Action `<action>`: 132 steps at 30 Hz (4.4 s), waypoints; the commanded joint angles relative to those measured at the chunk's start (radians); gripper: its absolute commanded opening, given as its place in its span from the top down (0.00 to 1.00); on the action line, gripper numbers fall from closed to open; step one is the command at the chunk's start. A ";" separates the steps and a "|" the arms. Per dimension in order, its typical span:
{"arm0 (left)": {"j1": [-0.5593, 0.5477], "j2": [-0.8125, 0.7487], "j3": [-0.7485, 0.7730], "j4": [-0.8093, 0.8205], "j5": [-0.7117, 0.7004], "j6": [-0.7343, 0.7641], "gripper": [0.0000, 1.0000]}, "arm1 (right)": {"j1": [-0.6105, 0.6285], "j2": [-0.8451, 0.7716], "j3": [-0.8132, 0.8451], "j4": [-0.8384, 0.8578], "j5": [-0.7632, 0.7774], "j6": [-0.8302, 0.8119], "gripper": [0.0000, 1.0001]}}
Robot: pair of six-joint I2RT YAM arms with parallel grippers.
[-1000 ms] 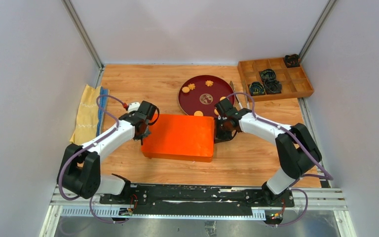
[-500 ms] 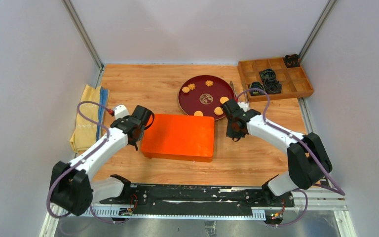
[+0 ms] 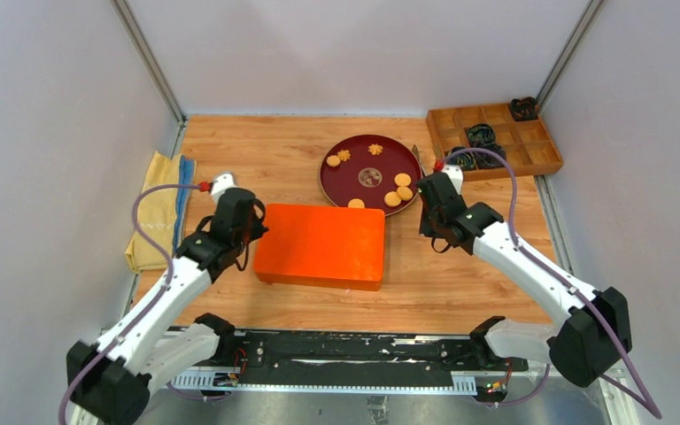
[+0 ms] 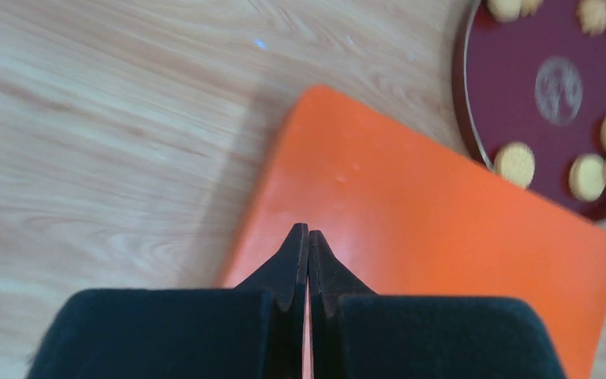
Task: Pack the cookies
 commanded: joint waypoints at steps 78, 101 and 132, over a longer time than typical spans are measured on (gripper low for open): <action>0.125 0.314 -0.074 0.003 0.339 -0.024 1.00 | 0.294 0.128 0.161 -0.085 -0.101 -0.040 1.00; 0.120 0.017 0.134 -0.204 0.096 0.080 1.00 | 0.358 0.259 0.056 -0.049 -0.135 0.044 1.00; -0.102 0.377 -0.260 0.287 0.426 0.018 1.00 | 0.064 0.572 0.348 -0.033 -0.096 -0.114 1.00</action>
